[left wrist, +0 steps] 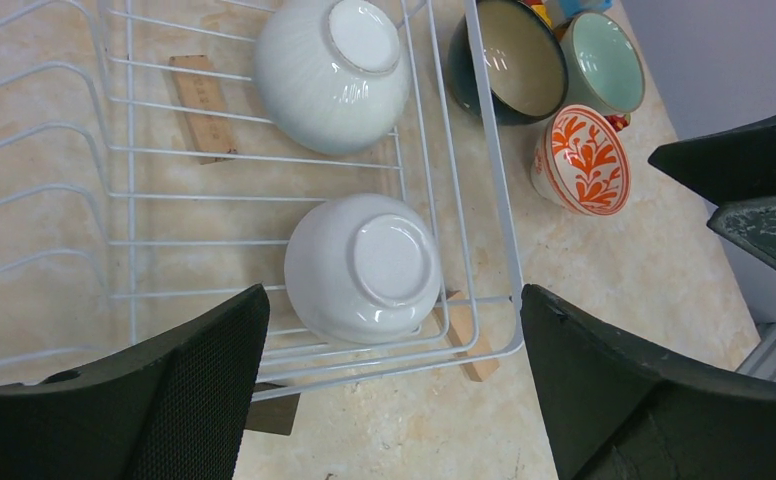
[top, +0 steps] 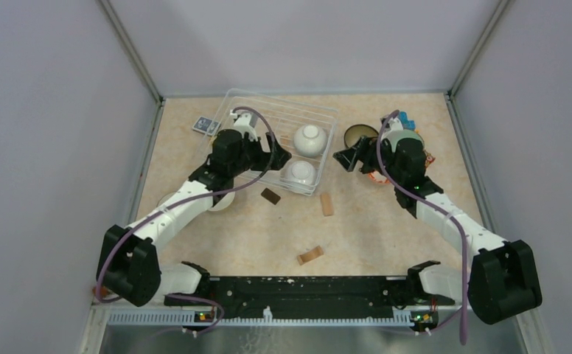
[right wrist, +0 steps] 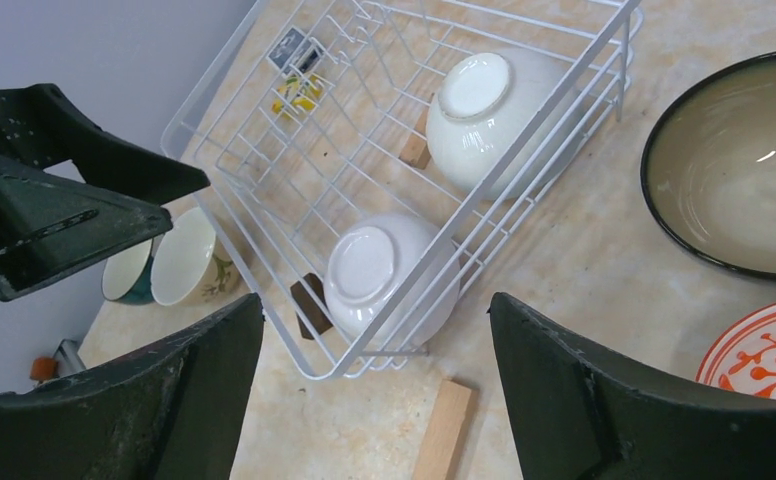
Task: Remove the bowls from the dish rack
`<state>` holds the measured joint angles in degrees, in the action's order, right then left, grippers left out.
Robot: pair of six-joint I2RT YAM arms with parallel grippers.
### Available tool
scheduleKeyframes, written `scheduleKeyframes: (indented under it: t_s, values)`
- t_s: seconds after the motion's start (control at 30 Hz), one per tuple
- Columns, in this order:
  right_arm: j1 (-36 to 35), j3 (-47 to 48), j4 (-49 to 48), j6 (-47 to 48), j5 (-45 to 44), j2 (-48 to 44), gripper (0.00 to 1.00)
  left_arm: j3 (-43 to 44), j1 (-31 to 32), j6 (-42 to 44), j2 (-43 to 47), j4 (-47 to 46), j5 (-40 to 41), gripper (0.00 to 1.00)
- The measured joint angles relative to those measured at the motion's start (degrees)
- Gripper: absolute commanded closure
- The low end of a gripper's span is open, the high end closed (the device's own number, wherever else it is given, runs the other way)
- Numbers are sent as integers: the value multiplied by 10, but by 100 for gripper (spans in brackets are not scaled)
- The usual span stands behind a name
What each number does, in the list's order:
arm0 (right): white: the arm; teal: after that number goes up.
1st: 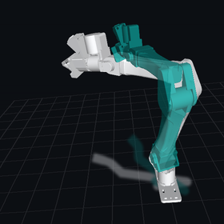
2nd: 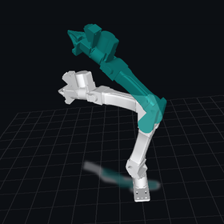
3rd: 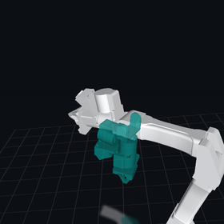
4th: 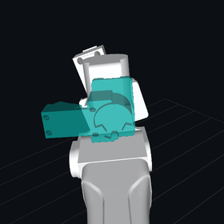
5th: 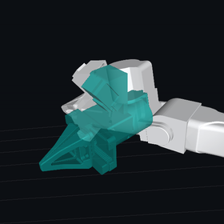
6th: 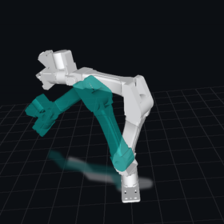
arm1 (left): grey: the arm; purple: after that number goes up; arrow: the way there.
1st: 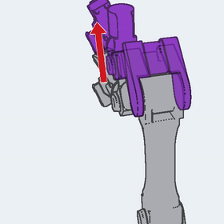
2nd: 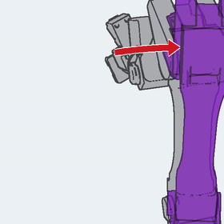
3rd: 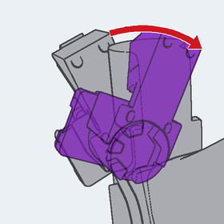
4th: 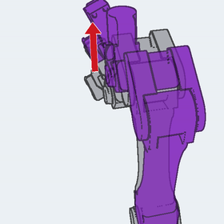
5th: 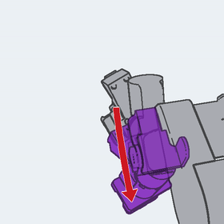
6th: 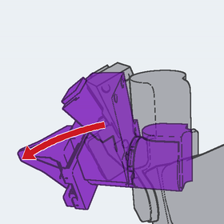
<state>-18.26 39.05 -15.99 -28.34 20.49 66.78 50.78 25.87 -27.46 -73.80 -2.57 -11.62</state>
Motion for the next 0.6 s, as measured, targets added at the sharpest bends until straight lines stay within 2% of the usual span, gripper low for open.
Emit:
scheduleKeyframes:
  t_s: [0.3, 0.47, 0.6]
  values:
    - [0, -38, -33, -9, 3, -74, 17, 42, 31, 22, -49, 9, 41, 2]
    - [0, -38, -55, -11, 4, -87, 17, 78, 41, 35, -81, 14, 42, 11]
    - [0, -39, -54, -13, 4, -87, 17, 112, 50, 54, -113, 24, 36, 14]
